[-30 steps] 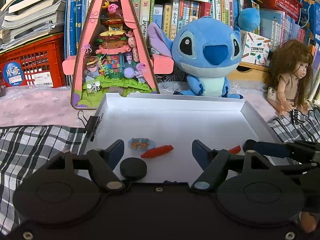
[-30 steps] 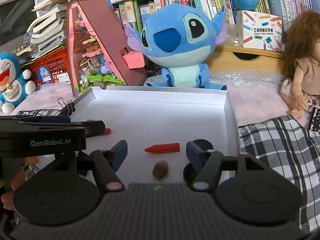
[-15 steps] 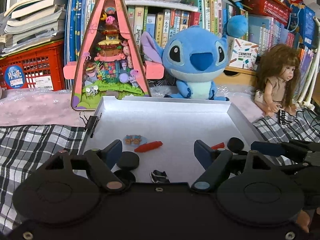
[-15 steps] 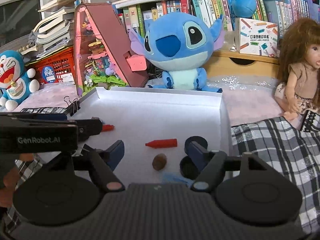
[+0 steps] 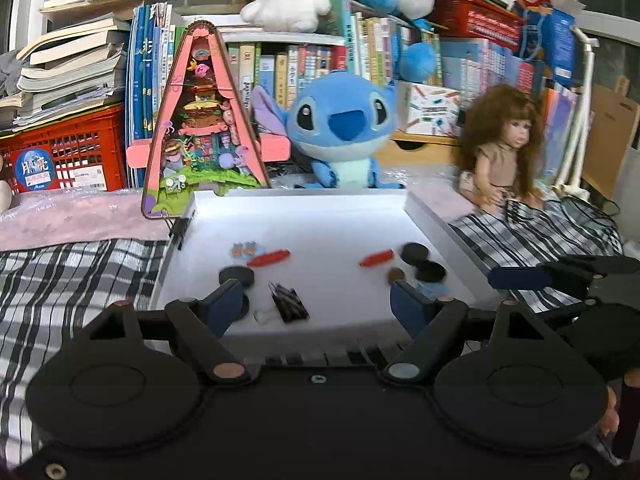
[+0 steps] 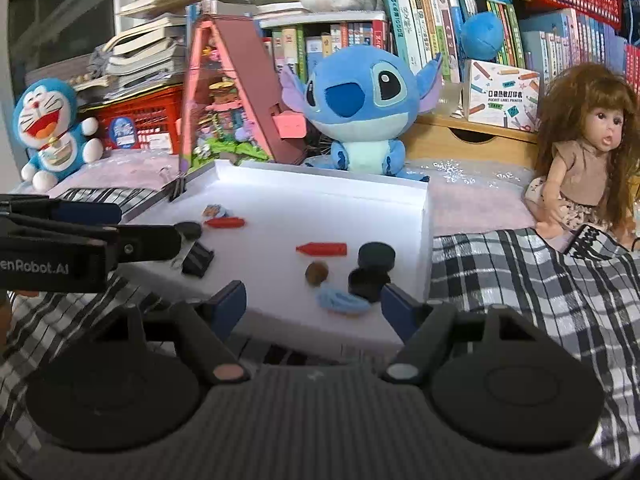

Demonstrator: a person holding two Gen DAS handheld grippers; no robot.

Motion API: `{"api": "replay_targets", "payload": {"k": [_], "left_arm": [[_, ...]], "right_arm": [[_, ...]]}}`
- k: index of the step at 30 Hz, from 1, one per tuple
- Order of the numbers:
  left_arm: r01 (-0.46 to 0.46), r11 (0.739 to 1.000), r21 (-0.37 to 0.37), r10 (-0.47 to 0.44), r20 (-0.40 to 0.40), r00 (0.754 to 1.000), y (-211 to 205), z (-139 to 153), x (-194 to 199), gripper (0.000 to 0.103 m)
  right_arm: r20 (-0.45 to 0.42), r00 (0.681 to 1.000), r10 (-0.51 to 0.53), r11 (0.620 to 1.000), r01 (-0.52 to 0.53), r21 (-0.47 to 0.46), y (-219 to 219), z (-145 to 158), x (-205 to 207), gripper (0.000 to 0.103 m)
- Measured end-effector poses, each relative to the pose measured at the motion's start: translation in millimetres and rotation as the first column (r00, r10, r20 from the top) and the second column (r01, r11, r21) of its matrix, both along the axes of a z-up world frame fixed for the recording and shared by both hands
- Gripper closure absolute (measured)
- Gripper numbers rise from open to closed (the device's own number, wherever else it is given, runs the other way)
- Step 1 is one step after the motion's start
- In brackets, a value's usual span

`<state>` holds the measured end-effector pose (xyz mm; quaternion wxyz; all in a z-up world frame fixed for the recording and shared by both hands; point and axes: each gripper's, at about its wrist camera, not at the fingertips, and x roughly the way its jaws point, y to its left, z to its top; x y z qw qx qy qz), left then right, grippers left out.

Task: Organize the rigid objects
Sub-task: 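Withdraw both tools from the tray toward the remaining items, then grasp a brown ball with the left tool while the right tool grasps a clear plastic cup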

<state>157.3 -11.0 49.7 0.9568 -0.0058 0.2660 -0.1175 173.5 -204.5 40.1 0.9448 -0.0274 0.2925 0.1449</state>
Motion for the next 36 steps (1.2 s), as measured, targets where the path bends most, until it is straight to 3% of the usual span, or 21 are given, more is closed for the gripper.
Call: {"api": "replay_targets", "payload": {"k": [20,30,36], "left_arm": [[0.078,0.996,-0.036,-0.078,0.010,0.997,10.8,-18.4,-110.9,0.023],[0.047,0.998,-0.037,-0.048,-0.025,0.999,25.1,-26.5,-113.3,0.024],[0.046,0.998,-0.048,-0.049,-0.049,0.998,27.4,-34.1,-111.9,0.029]], "right_arm": [[0.028,0.992,0.119,0.992,-0.118,-0.033,6.6,-13.1,-107.8,0.018],[0.030,0.986,0.162,0.987,-0.162,0.001,5.1,-21.6,-130.4,0.018],[0.052,0.969,0.241,0.970,-0.238,-0.054,20.8,-25.6,-142.8,0.018]]}}
